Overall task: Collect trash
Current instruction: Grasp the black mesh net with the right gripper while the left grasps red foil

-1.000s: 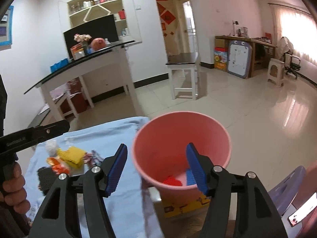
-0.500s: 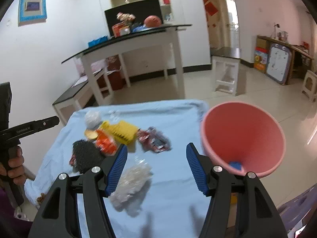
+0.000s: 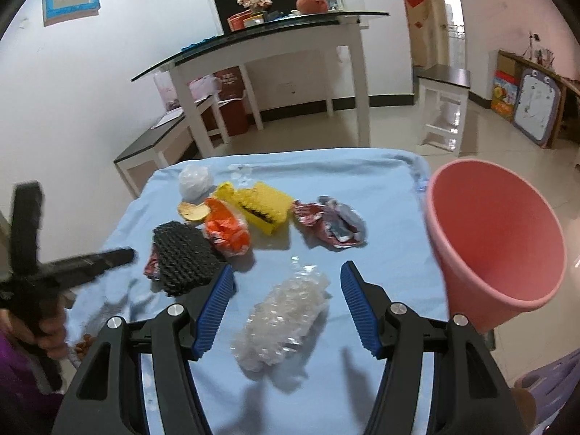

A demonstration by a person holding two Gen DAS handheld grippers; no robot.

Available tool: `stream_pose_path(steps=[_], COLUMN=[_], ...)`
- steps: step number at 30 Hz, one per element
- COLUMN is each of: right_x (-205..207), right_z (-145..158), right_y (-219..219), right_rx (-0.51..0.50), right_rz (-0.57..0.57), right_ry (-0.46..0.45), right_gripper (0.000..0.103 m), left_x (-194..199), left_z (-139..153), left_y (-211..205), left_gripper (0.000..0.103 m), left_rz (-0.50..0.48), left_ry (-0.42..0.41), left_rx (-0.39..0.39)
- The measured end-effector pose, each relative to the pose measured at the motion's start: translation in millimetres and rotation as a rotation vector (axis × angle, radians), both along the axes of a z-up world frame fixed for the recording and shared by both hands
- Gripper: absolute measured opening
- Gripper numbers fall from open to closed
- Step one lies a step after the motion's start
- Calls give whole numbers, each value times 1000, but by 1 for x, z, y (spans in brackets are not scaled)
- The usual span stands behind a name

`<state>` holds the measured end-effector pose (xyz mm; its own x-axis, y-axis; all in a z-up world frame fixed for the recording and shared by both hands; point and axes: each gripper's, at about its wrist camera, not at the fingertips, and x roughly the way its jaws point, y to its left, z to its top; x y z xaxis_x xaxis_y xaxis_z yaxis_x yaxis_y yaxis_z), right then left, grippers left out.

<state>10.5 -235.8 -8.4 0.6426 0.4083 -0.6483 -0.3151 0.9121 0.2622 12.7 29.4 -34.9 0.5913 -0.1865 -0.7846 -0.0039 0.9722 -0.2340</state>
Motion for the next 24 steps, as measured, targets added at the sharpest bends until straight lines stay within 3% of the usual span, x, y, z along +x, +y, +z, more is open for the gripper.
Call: stream_pose_path(steps=[9,14,20,22,24], right_x=[0,2,16,21,27], right_z=[6,0,-19,-24,-28], right_y=[46,81,112,117,120], right_rx=[28,-38,-115,-121,-125], right_rz=[192,274,308,303,301], right_ry=[-8,-21,13,33,54], right_gripper=[61,61,61,53,31], left_x=[15,10,6,5,3], left_z=[-22,-22,-22,-21,-19], left_y=[-12,-12,-8,-5,-3], left_gripper=[35,25,22,21,21], left_rz=[-6,-25,-37,-45,-54], left_ry=[22,-4,-16,-17,-21], left_rx=[11,23,14,8,7])
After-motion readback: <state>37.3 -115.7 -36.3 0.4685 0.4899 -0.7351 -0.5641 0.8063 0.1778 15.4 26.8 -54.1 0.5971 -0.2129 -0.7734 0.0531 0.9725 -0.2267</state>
